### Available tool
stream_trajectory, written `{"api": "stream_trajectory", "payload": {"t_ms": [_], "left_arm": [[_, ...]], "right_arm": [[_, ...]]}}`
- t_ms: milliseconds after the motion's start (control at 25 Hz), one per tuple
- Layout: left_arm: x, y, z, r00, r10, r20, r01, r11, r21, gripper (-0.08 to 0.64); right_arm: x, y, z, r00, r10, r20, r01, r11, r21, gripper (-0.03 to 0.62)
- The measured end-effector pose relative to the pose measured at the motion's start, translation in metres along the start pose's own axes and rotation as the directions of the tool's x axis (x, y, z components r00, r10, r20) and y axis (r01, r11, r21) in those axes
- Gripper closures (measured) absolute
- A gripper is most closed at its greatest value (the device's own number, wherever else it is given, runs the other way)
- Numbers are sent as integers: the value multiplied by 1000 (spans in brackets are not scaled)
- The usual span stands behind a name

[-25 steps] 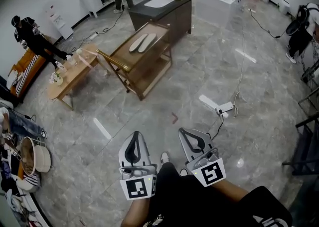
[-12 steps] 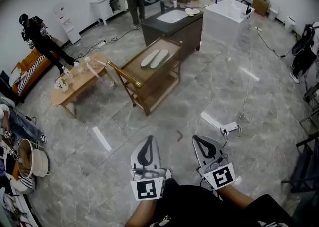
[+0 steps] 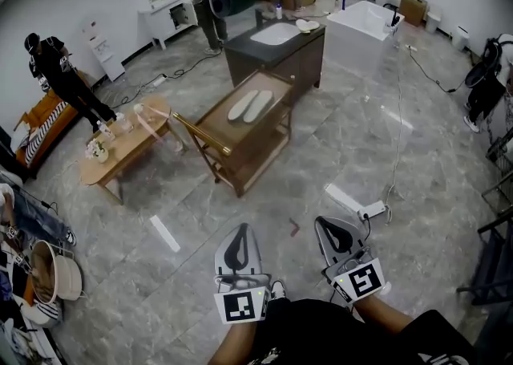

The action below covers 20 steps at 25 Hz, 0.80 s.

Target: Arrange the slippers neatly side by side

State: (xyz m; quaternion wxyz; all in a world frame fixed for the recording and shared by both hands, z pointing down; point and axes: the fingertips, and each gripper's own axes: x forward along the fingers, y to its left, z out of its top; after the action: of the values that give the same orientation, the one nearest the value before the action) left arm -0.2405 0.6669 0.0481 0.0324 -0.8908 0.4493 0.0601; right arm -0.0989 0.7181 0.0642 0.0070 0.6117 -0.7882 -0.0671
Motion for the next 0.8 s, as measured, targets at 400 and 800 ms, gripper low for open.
{"api": "stream_trajectory", "payload": {"t_ms": [400,800], "left_arm": [[17,21,-17,999,-51,-13,51,999,-19,558],[25,48,-25,996,-92,-3,92,996,-10,558]], "right_arm": [[24,6,-10,999,-40,-19,39,999,-12,595],[53,17,-13,997,-79,3,79,996,-28,595]]}}
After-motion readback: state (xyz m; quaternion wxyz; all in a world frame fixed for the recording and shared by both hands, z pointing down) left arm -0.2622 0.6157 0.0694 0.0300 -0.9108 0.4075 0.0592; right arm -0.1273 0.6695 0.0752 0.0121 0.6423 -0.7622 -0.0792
